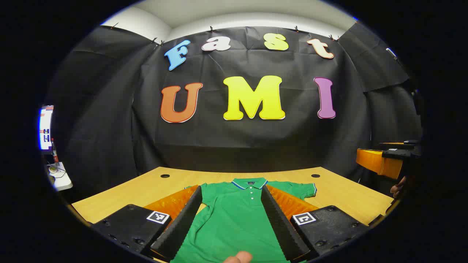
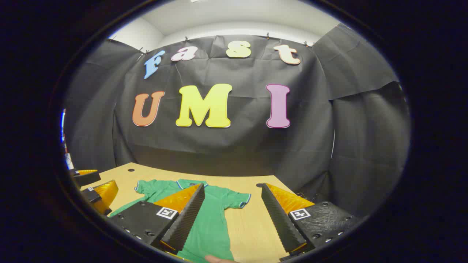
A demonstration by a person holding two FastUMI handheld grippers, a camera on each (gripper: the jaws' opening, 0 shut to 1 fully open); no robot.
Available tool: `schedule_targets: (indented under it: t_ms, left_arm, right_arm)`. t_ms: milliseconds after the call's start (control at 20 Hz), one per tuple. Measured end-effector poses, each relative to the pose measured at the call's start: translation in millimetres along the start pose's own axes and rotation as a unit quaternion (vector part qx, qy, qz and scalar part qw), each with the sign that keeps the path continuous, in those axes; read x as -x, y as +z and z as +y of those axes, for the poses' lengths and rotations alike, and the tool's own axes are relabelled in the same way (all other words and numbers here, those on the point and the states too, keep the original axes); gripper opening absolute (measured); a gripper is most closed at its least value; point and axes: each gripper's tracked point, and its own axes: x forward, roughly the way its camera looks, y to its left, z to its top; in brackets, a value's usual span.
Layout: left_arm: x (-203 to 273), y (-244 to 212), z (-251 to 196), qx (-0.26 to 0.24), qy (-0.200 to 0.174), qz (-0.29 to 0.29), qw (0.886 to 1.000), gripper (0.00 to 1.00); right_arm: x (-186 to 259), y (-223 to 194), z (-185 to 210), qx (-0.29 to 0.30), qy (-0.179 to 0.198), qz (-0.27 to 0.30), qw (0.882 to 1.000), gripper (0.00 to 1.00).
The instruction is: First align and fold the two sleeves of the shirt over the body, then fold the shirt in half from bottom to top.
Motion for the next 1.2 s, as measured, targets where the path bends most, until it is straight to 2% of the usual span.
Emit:
schedule_targets:
  t_ms: [850,1000,1200]
  left_arm:
    - [-8,-9,10,0.012,0.013,0.002,1.0,1.0]
    - [-12,-11,9,0.013,0.015,0.006,1.0,1.0]
    - [-23,-3,5,0.005,0.013,-0.006,1.0,1.0]
  right_arm:
    - [-1,-18,-9,0.006,-0.017,0.015,1.0,0.96]
    - [-18,-22,-10,0.009,-0.015,0.025,1.0,0.97]
    - [-69,-33,-7,-0.002,-0.007,0.065,0.998,0.95]
